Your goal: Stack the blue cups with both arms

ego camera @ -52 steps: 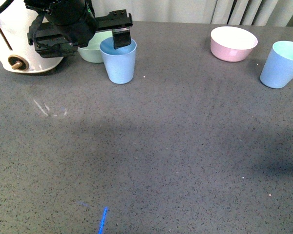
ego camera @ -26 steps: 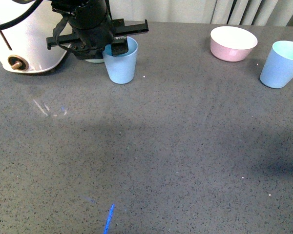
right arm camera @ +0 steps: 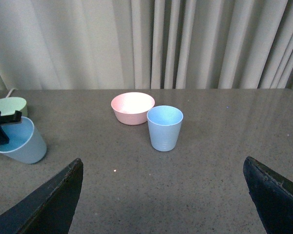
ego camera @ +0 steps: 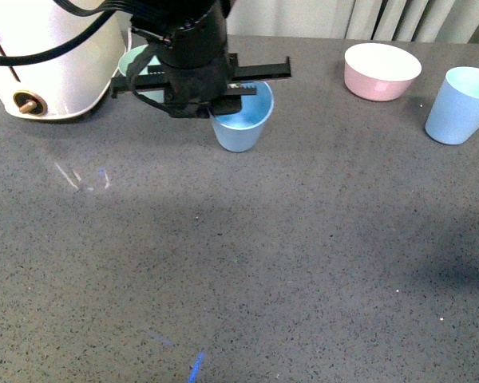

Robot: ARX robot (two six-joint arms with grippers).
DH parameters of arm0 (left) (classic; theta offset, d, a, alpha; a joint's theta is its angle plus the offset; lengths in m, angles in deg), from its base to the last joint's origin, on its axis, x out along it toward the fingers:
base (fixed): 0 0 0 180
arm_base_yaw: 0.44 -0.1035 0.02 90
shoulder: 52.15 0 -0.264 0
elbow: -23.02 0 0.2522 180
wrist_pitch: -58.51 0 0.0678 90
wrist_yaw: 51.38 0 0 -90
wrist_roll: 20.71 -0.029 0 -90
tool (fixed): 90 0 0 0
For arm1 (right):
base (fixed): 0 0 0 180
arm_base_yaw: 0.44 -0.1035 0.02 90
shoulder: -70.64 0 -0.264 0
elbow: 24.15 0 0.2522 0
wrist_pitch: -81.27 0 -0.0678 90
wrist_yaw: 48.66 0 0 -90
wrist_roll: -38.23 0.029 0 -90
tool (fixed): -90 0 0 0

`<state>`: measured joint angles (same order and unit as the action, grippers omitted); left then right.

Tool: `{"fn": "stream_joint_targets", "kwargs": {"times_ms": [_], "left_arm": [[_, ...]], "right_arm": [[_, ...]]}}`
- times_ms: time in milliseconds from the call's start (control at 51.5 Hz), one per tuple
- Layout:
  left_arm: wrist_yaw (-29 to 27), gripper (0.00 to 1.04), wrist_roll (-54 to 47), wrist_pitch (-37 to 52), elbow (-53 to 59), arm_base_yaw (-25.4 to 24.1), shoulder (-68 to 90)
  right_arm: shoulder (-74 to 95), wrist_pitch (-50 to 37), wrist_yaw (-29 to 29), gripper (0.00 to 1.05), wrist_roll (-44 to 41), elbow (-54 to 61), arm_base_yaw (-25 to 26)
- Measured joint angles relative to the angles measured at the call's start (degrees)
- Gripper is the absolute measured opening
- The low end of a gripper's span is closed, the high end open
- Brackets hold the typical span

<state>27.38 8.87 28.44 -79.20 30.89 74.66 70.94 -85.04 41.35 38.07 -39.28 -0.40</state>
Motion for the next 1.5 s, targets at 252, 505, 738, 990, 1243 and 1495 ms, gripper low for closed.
{"fn": "stream_joint_targets", "kwargs": {"times_ms": [252, 505, 738, 990, 1243, 1495], "left_arm": [[-0.7, 0.02, 0.0, -1.1, 0.2, 7.3, -0.4], [-0.3, 0.02, -0.1, -3.0, -2.1, 9.8, 1.7], [-0.4, 0.17, -0.1, -3.4, -4.6, 9.9, 3.5], [-0.4, 0.67, -0.3, -2.3, -5.9, 9.5, 3.8], [-0.9, 0.95, -0.8, 0.2, -4.0, 7.9, 2.2], [-1.4, 0.96, -1.0, 3.9, 3.3, 5.6, -5.0]], "right_arm": [[0.0, 0.0, 0.0, 0.96, 0.0, 0.0, 0.0], [0.0, 0.0, 0.0, 0.96, 0.0, 0.0, 0.0], [0.0, 0.0, 0.0, 0.96, 0.0, 0.0, 0.0], [0.0, 0.0, 0.0, 0.96, 0.0, 0.0, 0.0], [0.0, 0.0, 0.0, 0.96, 0.0, 0.0, 0.0], [0.0, 0.0, 0.0, 0.96, 0.0, 0.0, 0.0]]}}
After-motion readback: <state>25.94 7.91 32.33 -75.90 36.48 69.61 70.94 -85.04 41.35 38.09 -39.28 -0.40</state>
